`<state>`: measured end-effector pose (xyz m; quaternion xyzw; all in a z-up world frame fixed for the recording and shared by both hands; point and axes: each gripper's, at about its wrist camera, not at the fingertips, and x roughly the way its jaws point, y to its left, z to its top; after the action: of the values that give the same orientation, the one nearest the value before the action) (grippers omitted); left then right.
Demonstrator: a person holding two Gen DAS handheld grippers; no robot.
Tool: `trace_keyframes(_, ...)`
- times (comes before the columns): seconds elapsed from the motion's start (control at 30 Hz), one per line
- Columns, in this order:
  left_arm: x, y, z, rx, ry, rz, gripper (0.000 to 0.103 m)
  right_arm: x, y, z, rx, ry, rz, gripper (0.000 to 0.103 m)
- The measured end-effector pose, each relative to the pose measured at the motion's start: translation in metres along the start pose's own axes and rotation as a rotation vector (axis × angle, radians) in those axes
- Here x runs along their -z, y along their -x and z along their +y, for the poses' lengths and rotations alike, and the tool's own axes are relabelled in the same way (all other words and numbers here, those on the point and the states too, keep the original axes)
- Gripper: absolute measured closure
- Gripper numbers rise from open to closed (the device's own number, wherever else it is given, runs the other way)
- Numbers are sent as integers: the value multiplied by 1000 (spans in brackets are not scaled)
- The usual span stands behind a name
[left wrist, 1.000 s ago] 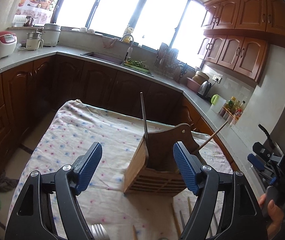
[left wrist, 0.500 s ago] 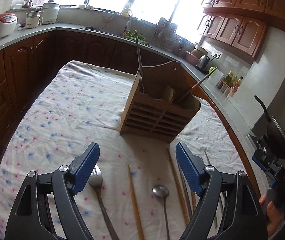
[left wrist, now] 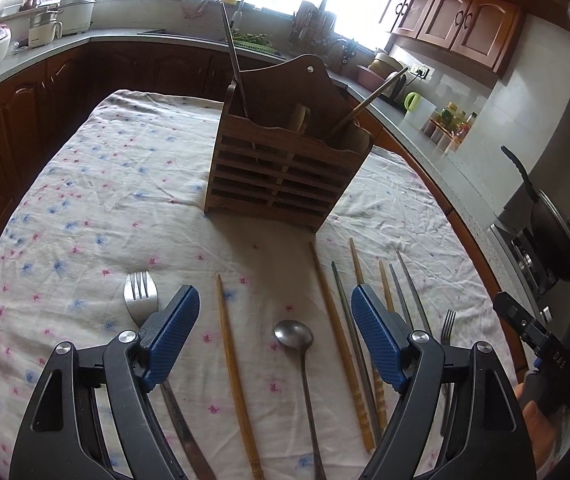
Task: Organize utensils
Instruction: 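Lower both grippers and close each on another chopstick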
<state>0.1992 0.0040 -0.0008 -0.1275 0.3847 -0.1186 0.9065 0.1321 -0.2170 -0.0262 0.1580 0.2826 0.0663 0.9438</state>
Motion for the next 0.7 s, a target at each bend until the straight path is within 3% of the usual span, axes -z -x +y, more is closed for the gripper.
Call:
trace_keyframes(0.23, -5, -16, -12, -22, -26, 24, 23, -2, -8, 4, 21, 32, -5, 8)
trace_keyframes(0.37, -8, -27, -19, -21, -45, 43, 25, -6, -19, 1, 22, 20, 21, 20)
trace_keyframes(0.6, -17, -55, -28, 2, -63, 107, 49, -15, -41, -6, 51, 30, 63, 43)
trace_keyframes(0.7, -20, -68, -34, 11, -75, 130, 49, -19, -52, -9, 49, 31, 86, 49)
